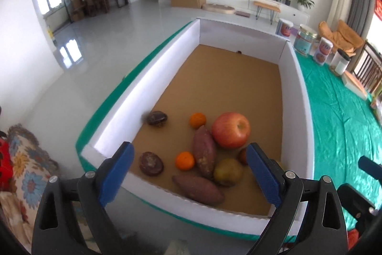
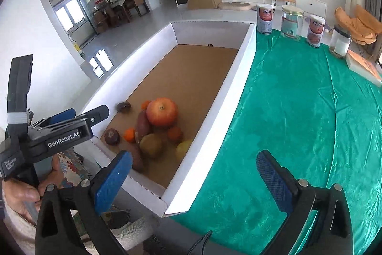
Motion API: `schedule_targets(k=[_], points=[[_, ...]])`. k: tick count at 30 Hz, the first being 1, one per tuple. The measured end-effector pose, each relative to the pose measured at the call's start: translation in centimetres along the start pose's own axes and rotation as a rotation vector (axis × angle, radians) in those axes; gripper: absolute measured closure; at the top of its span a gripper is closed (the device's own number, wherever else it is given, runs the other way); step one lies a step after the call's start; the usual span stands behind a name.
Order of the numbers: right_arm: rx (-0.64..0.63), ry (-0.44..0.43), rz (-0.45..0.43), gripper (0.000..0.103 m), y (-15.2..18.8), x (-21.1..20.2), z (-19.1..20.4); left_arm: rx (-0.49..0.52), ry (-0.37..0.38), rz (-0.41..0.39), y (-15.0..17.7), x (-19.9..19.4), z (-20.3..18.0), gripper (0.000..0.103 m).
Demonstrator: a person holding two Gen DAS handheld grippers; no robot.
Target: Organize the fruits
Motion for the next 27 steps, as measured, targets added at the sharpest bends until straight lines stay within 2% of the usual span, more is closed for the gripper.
schedule_targets(k=[3, 6, 15, 27], points=[[-0.024, 0.009, -0.012, 0.0, -0.7, 0.0, 0.9, 0.043, -0.084, -0.035, -0.1, -0.5, 0.7, 0.007], [-0.037, 0.013, -0.001, 0.0, -1.1, 0.2, 1.8, 0.06, -0.114, -0.045, -0.1, -0.7, 1.1, 0.007], [-0.079, 0.045, 0.035, 0.0, -0.5, 1.1, 3.2, 0.063, -0.106, -0.04, 0.0, -0.3, 1.7, 0.007], [-0.059, 0.069, 0.063, 0.0, -0.3, 1.3, 3.0, 0.052, -0.075, -0.025, 0.2, 0.2, 1.5, 0.007]])
Point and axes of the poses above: each gripper's, at about its wrist camera, not at the fingertips, and x roughly the way its jaws point, z to its left, y to its underside, the point moved 9 cm from there along x, roughly the way its jaws point, and after that the axes turned 10 degrees about x, right-handed, at the moved point
